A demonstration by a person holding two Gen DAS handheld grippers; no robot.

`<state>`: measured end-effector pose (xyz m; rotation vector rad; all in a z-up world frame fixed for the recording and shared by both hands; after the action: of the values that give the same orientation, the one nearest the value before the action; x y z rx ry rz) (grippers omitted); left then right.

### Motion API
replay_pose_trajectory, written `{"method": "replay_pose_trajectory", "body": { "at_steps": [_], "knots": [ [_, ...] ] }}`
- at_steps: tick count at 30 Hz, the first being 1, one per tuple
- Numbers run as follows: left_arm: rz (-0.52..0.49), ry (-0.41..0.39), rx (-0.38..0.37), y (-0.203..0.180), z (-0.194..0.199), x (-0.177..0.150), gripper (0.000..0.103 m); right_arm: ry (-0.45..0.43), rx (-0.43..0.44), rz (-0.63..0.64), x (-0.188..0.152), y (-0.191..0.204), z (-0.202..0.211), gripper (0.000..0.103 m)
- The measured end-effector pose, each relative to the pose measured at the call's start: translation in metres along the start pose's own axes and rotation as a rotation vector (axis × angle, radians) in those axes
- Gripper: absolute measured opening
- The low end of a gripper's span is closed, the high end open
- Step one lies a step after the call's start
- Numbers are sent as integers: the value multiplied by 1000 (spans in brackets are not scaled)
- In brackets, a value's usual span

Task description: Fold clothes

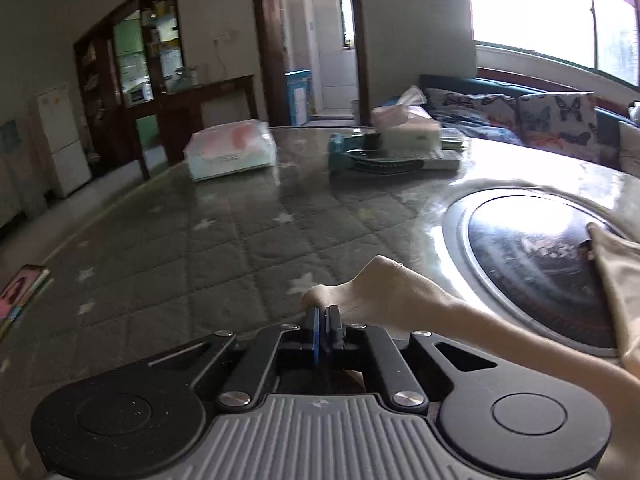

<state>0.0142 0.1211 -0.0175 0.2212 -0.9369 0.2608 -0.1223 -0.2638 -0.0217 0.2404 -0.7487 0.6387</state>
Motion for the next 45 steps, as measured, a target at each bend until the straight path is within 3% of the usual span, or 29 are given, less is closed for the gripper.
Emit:
{"method": "replay_pose_trajectory", "body": {
  "at_steps": [8,13,20,26,37,45],
  "knots": [
    [-33,-6,29,12,8,-5,7,-25,-1,-44,9,-15,1,52],
    [-1,-39,-16,2,28,7,9,-49,-22,-89,17,-31,3,52],
    [-91,-28,-405,-76,73,6,9,-80,-94,-152,34,-76,-3,51],
    [-193,49,-619,-136,82,-16,9,-96,-191,-249,46,-130,-20,47],
    [-218,110,-613,-145,65,-29,9,-58,-292,-395,57,-215,-66,35],
    [-194,124,-615,-143,55,-25,9,-44,-298,-425,60,-236,-88,9]
  ]
}}
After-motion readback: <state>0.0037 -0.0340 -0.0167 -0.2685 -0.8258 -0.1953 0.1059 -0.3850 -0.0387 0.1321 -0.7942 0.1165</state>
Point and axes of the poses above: each gripper's, at about its wrist camera, not at the fingertips, and z roughly against the way its jaws point, y to its left, x to its top, the point moved 5 cm from there along -z, roughly the way its jaws point, and after that the axes turned 1 degree about -y, right-handed, at the moved point
